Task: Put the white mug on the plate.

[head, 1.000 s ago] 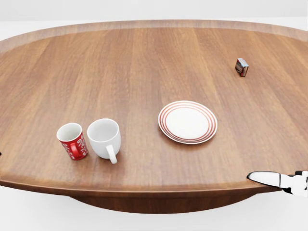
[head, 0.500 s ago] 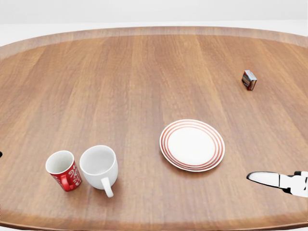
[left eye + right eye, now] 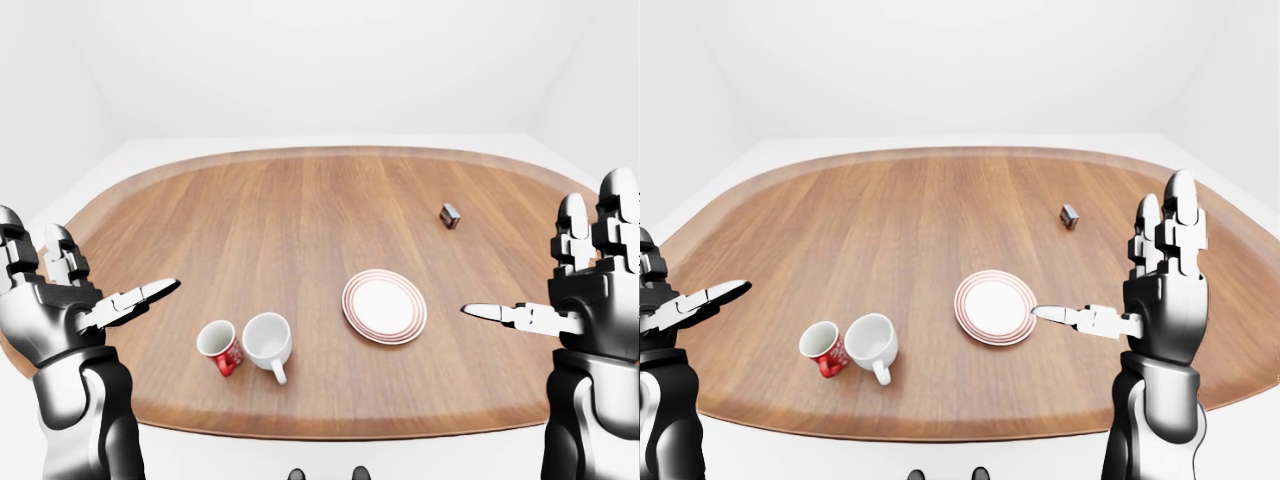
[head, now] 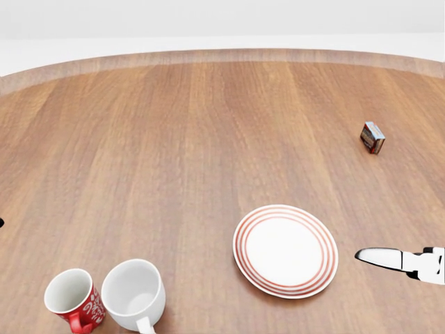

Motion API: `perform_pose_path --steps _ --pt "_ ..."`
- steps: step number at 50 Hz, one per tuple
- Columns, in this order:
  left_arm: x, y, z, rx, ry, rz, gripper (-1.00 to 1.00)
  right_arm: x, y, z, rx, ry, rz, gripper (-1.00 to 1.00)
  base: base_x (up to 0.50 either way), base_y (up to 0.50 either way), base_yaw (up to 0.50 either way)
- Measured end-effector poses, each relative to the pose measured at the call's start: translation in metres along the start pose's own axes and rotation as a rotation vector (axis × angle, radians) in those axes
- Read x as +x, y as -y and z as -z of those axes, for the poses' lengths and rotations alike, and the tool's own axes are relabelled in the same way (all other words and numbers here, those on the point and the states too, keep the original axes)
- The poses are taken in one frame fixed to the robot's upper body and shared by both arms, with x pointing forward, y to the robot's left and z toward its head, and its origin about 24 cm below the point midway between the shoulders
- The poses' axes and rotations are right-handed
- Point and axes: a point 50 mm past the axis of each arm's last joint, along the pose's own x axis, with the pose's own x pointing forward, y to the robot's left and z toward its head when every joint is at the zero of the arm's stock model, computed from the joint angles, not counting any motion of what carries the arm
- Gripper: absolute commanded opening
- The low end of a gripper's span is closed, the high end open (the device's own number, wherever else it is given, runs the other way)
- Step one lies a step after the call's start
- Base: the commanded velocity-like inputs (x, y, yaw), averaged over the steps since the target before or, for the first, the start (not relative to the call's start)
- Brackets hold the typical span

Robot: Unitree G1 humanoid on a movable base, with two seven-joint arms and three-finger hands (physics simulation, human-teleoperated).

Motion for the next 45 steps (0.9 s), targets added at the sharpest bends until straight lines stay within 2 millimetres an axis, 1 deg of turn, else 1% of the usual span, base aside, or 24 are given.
perform_pose_path --steps 12,19,33,39,45 --pt "0.0 0.0 0.0 -0.001 0.001 0.0 1.0 0.0 -0.001 0.002 0.002 -0.007 -0.004 1.0 0.32 0.0 0.0" --pt "0.0 0.001 -0.001 -0.003 0.006 -0.001 1.0 0.005 -0.011 0.002 0.015 0.005 -0.038 1.0 0.0 0.0 0.0" --pt "0.001 0.0 -0.001 -0.002 0.005 -0.002 1.0 0.01 -0.023 0.005 0.027 0.004 -0.085 1.0 0.0 0.0 0.0" --pt "0.001 0.001 -0.001 -0.001 0.005 -0.002 1.0 0.017 -0.037 0.003 0.011 0.023 -0.15 1.0 0.0 0.0 0.0" --pt "0.001 0.001 -0.001 -0.001 0.005 -0.002 1.0 0.023 -0.063 0.01 -0.043 0.013 -0.268 1.0 0.0 0.0 0.0"
